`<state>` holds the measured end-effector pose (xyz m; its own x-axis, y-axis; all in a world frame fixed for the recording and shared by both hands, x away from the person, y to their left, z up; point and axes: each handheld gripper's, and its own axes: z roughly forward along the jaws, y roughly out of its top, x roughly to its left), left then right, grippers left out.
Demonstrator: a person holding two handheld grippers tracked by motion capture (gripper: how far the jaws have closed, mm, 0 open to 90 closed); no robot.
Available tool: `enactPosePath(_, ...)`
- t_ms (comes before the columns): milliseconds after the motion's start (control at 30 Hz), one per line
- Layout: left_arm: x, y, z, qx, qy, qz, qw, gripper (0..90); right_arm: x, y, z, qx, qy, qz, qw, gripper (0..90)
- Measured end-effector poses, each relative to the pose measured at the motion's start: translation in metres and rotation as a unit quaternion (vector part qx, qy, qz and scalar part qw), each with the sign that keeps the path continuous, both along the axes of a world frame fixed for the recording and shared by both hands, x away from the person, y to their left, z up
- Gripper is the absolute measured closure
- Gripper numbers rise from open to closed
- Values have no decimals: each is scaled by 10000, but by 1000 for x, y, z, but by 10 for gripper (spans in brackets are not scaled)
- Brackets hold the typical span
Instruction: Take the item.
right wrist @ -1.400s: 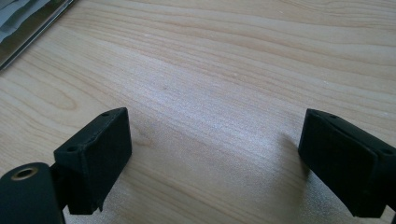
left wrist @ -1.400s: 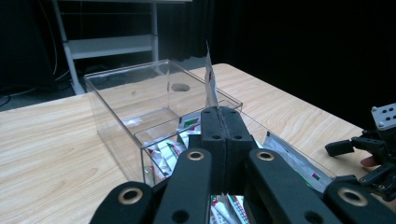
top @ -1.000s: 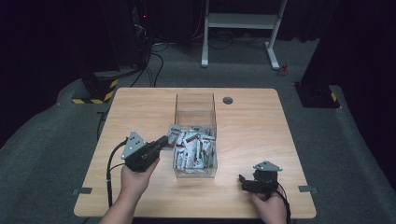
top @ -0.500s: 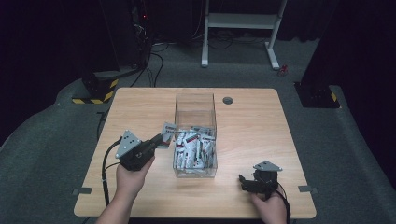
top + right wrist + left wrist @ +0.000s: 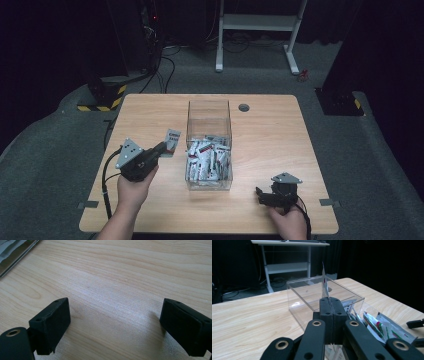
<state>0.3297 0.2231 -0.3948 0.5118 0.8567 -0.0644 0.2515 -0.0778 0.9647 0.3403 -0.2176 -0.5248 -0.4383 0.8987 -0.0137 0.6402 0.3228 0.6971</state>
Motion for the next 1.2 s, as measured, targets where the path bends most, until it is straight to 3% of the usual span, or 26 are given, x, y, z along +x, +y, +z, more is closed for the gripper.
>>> enactPosePath(600,8,21,-7,65,44,329,9994,895,0,0,0,1,1,-1,10000,93)
enactPosePath(1200,45,32,-39,273,454,612,9967,895,0,0,0,0,0,-1,10000,93)
